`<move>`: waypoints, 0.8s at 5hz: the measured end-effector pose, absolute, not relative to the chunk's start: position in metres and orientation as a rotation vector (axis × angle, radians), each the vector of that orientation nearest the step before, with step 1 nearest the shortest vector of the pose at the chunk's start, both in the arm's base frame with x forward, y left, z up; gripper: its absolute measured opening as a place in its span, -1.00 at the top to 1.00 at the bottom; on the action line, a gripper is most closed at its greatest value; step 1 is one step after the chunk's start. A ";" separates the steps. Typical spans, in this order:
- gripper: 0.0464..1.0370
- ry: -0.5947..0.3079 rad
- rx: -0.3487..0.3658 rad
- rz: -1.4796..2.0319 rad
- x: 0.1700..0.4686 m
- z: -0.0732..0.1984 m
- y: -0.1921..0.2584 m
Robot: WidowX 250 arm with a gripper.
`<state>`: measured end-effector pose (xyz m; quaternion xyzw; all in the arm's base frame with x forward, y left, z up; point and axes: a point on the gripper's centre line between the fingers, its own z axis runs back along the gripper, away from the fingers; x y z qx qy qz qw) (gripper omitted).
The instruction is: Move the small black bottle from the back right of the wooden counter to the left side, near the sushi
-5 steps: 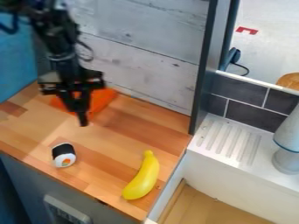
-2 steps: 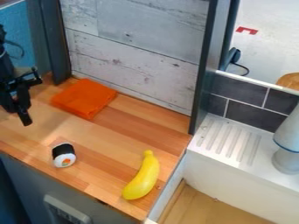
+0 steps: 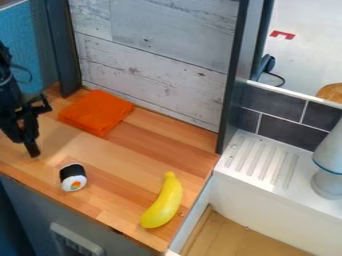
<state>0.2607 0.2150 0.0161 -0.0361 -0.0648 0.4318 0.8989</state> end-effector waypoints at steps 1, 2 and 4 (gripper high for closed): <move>0.40 -0.131 -0.074 0.893 0.262 0.010 0.215; 0.40 -0.135 -0.057 0.893 0.261 0.010 0.218; 0.25 -0.144 -0.041 0.895 0.262 0.010 0.220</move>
